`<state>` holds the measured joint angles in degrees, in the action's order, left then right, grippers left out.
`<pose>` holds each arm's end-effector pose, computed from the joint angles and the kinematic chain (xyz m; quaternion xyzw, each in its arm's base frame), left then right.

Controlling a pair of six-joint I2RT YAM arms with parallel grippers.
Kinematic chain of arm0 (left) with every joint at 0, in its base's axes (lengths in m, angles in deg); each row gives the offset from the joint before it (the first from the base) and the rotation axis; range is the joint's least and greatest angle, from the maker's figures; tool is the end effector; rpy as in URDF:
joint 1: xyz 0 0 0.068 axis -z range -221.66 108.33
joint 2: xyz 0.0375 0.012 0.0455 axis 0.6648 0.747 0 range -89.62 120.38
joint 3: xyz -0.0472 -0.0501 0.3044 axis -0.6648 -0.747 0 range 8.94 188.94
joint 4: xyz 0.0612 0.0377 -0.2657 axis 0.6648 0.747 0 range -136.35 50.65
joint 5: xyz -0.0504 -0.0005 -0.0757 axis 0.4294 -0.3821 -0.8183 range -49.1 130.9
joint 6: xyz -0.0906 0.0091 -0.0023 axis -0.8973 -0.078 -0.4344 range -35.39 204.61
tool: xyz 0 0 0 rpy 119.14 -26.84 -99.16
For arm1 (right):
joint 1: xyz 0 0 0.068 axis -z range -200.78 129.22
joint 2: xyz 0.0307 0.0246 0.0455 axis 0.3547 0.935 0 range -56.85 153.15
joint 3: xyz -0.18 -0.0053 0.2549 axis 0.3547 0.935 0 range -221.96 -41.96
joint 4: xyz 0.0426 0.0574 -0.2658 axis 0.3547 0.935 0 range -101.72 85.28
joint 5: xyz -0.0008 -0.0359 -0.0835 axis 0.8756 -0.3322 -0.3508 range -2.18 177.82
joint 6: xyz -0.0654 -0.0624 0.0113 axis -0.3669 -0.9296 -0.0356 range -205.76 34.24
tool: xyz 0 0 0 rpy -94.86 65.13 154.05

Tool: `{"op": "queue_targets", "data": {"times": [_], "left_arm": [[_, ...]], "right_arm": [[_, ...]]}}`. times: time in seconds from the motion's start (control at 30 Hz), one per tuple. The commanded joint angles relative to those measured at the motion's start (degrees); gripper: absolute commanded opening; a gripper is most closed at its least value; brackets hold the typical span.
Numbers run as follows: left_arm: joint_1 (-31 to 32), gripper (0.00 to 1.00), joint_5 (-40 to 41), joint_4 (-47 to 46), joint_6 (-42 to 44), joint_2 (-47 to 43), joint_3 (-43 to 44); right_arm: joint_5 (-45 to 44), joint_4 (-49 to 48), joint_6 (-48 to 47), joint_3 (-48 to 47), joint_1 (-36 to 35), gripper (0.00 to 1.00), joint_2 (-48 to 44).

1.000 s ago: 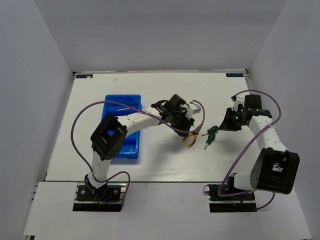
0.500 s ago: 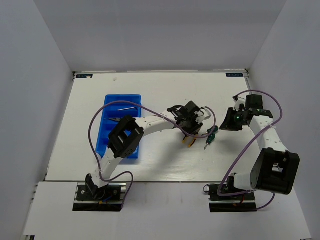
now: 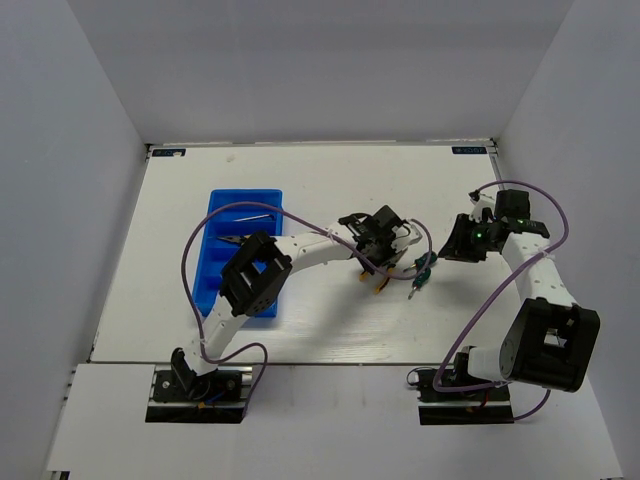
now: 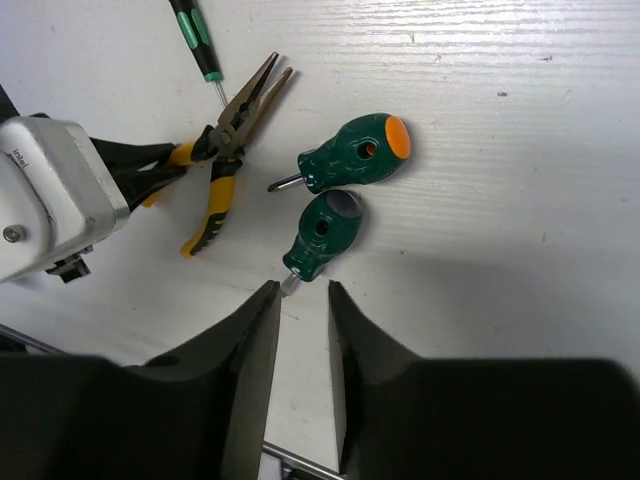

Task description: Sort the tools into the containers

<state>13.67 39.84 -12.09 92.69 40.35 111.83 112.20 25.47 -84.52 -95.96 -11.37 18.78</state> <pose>0.3109 -0.4522 0.1454 0.5112 0.8230 -0.1075 0.2231 0.2864 -0.0133 0.2415 0.0308 0.9427 0.1842 0.2765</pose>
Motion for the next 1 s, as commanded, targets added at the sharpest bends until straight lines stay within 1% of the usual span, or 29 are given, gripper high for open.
{"op": "queue_targets", "data": {"times": [0.0,0.03,0.1,0.13,0.2,0.23,0.27,0.33,0.37,0.43,0.47,0.53,0.57,0.6,0.63,0.67,0.7,0.73,0.77,0.83,0.87,0.9,0.93,0.97], "left_arm": [[0.39,0.04,2.03,2.04,1.06,-1.29,-0.93],[0.39,0.00,2.72,2.04,1.06,-2.08,-1.81],[0.39,0.00,2.73,0.81,1.06,-5.67,-3.21],[0.39,0.00,2.73,0.81,1.06,-7.17,-3.22],[-0.66,0.00,3.26,0.19,1.06,-10.42,-5.06],[-0.66,0.00,4.30,-0.50,1.06,-14.18,-5.85],[-0.66,0.00,5.36,-0.51,1.06,-16.13,-6.56],[-0.66,0.00,10.27,-0.51,3.08,-19.83,-8.84],[-0.66,0.00,15.25,-0.51,3.69,-23.41,-9.81],[-1.28,0.00,21.33,-1.12,5.54,-26.68,-12.88],[-1.28,0.00,26.58,-1.13,6.42,-28.27,-14.11],[-1.80,0.00,32.23,-2.44,9.83,-32.84,-18.32],[-1.81,0.00,37.66,-5.05,11.85,-34.33,-20.25],[-1.81,0.00,41.19,-7.34,14.31,-35.91,-25.15],[-1.81,0.00,44.53,-10.50,20.17,-39.32,-28.07],[-2.59,0.00,51.00,-18.10,23.01,-40.92,-31.05],[-3.81,0.00,53.07,-21.40,25.73,-42.33,-35.78],[-4.52,0.00,53.96,-24.30,31.50,-43.74,-37.74],[-5.31,0.00,53.97,-32.42,35.04,-47.14,-42.99],[-7.59,0.00,52.48,-42.30,42.16,-51.20,-49.07],[-8.30,0.00,50.21,-45.48,45.24,-53.14,-51.28],[-9.18,0.00,48.80,-47.60,45.27,-56.29,-53.82],[-10.15,0.00,47.57,-48.49,45.27,-57.45,-54.72],[-12.50,0.00,46.86,-49.37,45.27,-58.16,-55.42]], "right_arm": [[2.07,0.08,0.08,-1.90,0.52,0.35,-1.19],[2.42,0.08,-0.09,-1.81,0.70,0.49,-1.19],[2.51,0.25,-0.27,-1.81,0.70,0.59,-1.37],[2.86,0.16,-0.27,-1.90,0.87,0.61,-1.54],[3.04,0.34,-0.36,-1.81,0.87,0.61,-1.54],[3.21,0.34,-0.36,-1.73,0.87,0.61,-1.72],[3.39,0.34,-0.44,-1.81,1.13,0.61,-1.89],[3.48,0.34,-0.36,-1.73,1.05,0.61,-2.07],[3.57,0.34,-0.36,-1.73,1.14,0.61,-2.07],[4.00,0.25,-0.53,-1.81,1.14,0.61,-2.25],[4.18,0.43,-0.53,-1.73,1.22,0.61,-2.42],[4.44,0.34,-0.44,-1.73,1.14,0.61,-2.51],[4.71,0.51,-0.44,-1.73,1.05,0.61,-2.51],[4.54,0.43,-0.36,-1.73,1.22,0.61,-2.42],[4.88,0.51,-0.27,-1.73,1.05,0.61,-2.42],[4.89,0.52,-0.27,-1.64,1.14,0.61,-2.25],[5.15,0.43,-0.27,-1.72,1.14,0.61,-2.33],[5.32,0.69,-0.09,-1.55,1.22,0.61,-2.34],[5.50,0.43,-0.09,-1.64,1.14,0.61,-2.16],[6.03,0.51,0.08,-1.64,1.14,0.61,-1.99],[6.20,0.69,0.08,-1.64,1.14,0.61,-1.81],[6.47,0.69,-0.09,-1.81,1.22,0.61,-1.63],[6.38,0.78,-0.01,-1.73,1.23,0.61,-1.63],[6.47,0.78,-0.09,-1.64,1.23,0.61,-1.63]]}}
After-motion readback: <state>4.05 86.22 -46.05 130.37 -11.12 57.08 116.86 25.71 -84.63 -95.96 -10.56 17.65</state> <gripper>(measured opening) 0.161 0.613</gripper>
